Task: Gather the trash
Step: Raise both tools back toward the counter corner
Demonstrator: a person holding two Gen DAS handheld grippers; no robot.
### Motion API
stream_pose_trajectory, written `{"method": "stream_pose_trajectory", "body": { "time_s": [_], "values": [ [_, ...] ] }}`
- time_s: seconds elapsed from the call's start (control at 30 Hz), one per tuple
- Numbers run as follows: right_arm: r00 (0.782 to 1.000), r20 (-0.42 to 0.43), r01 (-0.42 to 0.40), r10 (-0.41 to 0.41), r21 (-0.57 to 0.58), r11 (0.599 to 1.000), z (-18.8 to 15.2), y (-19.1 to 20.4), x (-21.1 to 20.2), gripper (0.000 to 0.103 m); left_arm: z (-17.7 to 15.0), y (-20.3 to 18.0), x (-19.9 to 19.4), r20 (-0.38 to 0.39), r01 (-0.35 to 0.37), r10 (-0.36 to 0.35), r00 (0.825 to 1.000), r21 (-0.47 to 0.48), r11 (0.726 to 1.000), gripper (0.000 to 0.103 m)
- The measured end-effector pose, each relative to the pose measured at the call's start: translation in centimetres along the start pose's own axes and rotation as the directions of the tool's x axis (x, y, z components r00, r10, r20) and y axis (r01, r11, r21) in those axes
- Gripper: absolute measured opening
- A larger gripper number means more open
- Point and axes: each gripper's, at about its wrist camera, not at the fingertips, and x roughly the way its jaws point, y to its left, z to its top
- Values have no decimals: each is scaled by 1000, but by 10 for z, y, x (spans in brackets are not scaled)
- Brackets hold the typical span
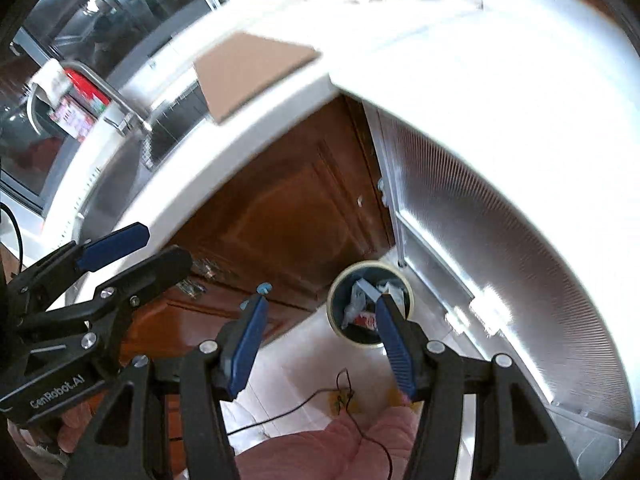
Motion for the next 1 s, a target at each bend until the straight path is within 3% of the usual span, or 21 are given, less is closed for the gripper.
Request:
{"method": "stream_pose_trajectory", "body": {
  "time_s": [0.17,0.4,0.63,0.77,0.9,1.0],
  "values": [
    [995,102,11,-9,-13,1000,16,13,-41,57,20,1,-42,76,-23,20,997,39,999,58],
    [971,235,55,-46,-33,998,37,35,-96,57,47,5,-90,174,-31,19,984,64,997,58],
    [954,295,70,-55,-42,997,62,52,-133,57,81,14,-138,263,-52,28,964,86,995,59],
    [937,335,123,-96,-61,991,79,62,-156,57,101,21,-161,311,-64,30,950,102,993,68],
    [930,347,153,-122,-64,986,101,64,-176,57,127,25,-179,348,-73,24,937,128,989,69],
    [928,351,162,-127,-70,984,125,57,-185,57,148,28,-184,353,-61,12,936,128,990,70]
  ]
}}
